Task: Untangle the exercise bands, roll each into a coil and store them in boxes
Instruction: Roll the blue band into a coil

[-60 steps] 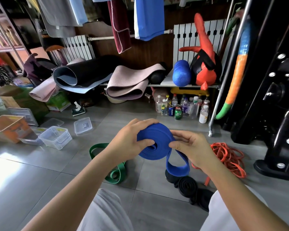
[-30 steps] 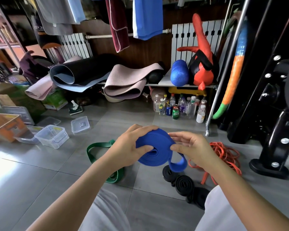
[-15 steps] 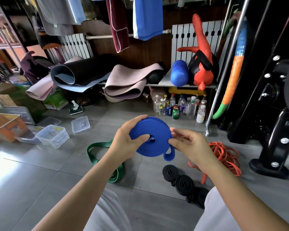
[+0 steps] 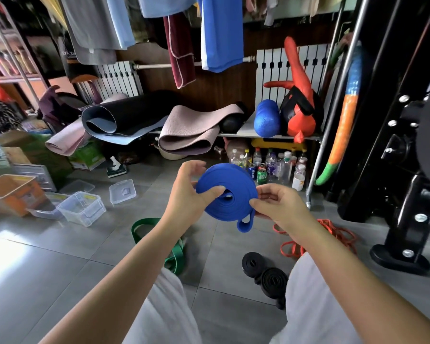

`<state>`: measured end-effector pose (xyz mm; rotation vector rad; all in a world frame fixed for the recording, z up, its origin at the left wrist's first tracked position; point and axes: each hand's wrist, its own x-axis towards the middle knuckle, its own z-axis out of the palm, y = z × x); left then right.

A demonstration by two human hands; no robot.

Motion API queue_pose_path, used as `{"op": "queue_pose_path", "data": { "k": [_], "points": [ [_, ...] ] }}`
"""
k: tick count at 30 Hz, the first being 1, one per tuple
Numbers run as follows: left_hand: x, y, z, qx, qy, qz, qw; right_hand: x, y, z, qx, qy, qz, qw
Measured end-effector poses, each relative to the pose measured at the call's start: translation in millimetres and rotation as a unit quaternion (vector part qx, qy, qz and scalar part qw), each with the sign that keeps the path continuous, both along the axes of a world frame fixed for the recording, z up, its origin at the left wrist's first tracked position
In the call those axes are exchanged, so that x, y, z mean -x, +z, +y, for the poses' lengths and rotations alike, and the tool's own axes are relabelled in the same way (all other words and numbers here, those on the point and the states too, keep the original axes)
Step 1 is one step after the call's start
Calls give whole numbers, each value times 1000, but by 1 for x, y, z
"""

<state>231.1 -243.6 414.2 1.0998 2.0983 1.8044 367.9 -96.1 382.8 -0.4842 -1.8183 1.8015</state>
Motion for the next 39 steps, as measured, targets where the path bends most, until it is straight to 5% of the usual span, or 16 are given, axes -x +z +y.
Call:
{"op": "queue_pose_path", "data": {
  "k": [6,11,19,29,35,39],
  "points": [
    [25,-3,40,-55,1,-69,996,29,-3,34,59,-16,-11,998],
    [76,-47,92,25,6,-85,996,80,-49,80,96,-25,-62,993],
    [157,-224,164,173,9,-161,972,167,-220,153,178,-50,-210,960],
    [204,-466,201,318,68,-329,887,226,-457,191,229,2,-375,898],
    [207,-535,222,334,75,-367,865,237,-519,208,168,16,-440,882],
    [195,-553,223,360,63,-372,853,228,-523,225,9,56,-475,878]
  ]
}}
